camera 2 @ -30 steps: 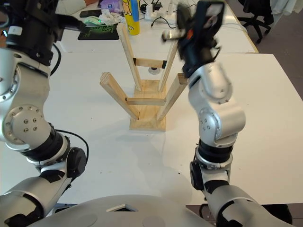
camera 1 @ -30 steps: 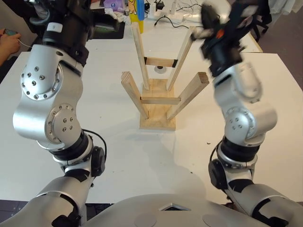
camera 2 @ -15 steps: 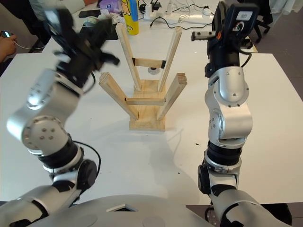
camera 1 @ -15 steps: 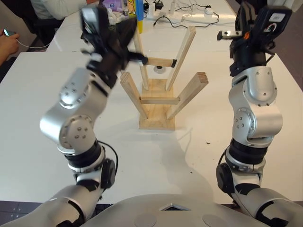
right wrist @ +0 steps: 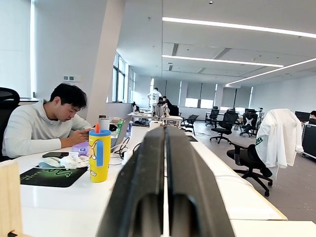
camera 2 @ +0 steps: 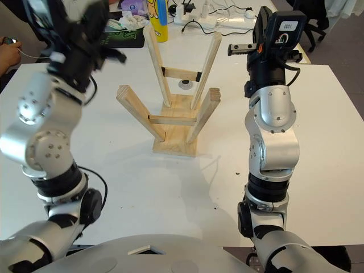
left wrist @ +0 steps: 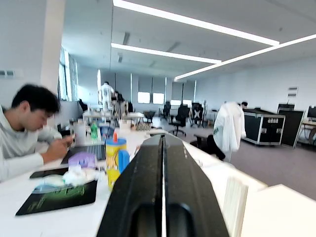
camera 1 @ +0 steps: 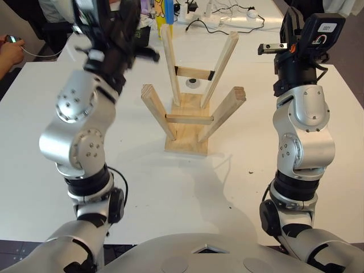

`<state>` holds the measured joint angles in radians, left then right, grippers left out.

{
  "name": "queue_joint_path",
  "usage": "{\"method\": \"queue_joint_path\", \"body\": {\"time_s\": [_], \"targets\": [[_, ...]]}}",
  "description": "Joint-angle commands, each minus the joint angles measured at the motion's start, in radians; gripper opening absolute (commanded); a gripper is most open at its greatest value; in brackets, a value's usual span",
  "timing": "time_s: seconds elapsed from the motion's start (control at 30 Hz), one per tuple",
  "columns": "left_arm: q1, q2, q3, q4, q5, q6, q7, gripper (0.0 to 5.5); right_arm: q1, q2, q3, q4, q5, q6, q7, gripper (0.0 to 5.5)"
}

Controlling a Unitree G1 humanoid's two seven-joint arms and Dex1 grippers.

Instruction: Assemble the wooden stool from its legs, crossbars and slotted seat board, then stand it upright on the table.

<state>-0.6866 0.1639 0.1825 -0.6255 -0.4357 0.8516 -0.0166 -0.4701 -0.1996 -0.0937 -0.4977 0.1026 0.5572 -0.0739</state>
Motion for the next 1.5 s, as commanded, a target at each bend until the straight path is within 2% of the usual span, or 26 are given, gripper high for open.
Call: {"method": "queue_joint_path", "body": {"time_s": [0.03, 0.2, 0.27, 0.37, 0.47, 0.57, 0.73, 0.8, 0.97, 1.03, 1.1, 1.2, 1.3, 1.4, 1.43, 1.5], "targets": [[-0.102, 0.03, 0.023, -0.007, -0.02, 0.013, 0.011, 0.01, 0.002, 0.003, -0.003, 0.012, -0.01, -0.012, 0.011, 0.0], [-0.103, 0.05, 0.021, 0.012, -0.024, 0.025, 0.009, 0.01, -0.009, 0.002, -0.008, 0.025, -0.011, -0.02, 0.022, 0.0], [0.04, 0.031, -0.024, 0.056, -0.013, 0.045, 0.001, 0.01, -0.01, 0.001, -0.009, 0.028, -0.01, -0.023, 0.027, 0.0], [0.309, 0.024, -0.183, 0.096, 0.032, 0.032, -0.026, 0.01, -0.008, -0.001, -0.011, 0.028, -0.009, -0.024, 0.034, 0.0], [0.445, 0.06, -0.279, 0.119, 0.093, -0.017, -0.047, 0.01, -0.004, -0.006, -0.015, 0.03, -0.01, -0.02, 0.039, 0.0], [0.407, 0.063, -0.208, 0.111, 0.105, -0.064, -0.033, 0.01, 0.004, -0.021, -0.007, 0.049, -0.023, 0.001, 0.049, 0.0], [0.173, 0.08, -0.004, 0.079, 0.104, -0.104, 0.053, 0.01, 0.042, -0.059, 0.017, 0.125, -0.086, 0.038, 0.053, 0.0], [0.106, 0.098, 0.045, 0.056, 0.087, -0.094, 0.061, 0.01, 0.05, -0.072, 0.021, 0.152, -0.089, 0.067, 0.071, 0.0], [0.094, 0.143, 0.098, 0.048, 0.105, -0.102, 0.059, 0.01, 0.081, -0.123, 0.016, 0.192, 0.027, 0.186, 0.262, 0.0], [0.121, 0.153, 0.112, 0.058, 0.116, -0.103, 0.059, 0.01, 0.116, -0.193, 0.002, 0.198, 0.087, 0.219, 0.381, 0.0], [0.135, 0.157, 0.126, 0.049, 0.119, -0.105, 0.058, 0.01, 0.169, -0.286, 0.014, 0.206, 0.095, 0.186, 0.488, 0.0], [0.142, 0.153, 0.135, 0.031, 0.123, -0.103, 0.068, 0.01, 0.23, -0.34, 0.059, 0.213, 0.102, 0.136, 0.594, 0.0], [0.135, 0.148, 0.129, 0.027, 0.127, -0.102, 0.075, 0.01, 0.248, -0.322, 0.16, 0.166, 0.085, 0.109, 0.619, 0.0], [0.11, 0.146, 0.129, 0.016, 0.124, -0.09, 0.085, 0.01, 0.241, -0.27, 0.3, 0.018, 0.117, 0.127, 0.655, 0.0], [0.1, 0.146, 0.127, 0.016, 0.12, -0.085, 0.086, 0.01, 0.249, -0.262, 0.319, -0.068, 0.191, 0.149, 0.699, 0.0], [0.075, 0.152, 0.132, 0.018, 0.113, -0.079, 0.084, 0.01, 0.249, -0.251, 0.251, -0.214, 0.455, 0.286, 0.777, 0.0]]}}
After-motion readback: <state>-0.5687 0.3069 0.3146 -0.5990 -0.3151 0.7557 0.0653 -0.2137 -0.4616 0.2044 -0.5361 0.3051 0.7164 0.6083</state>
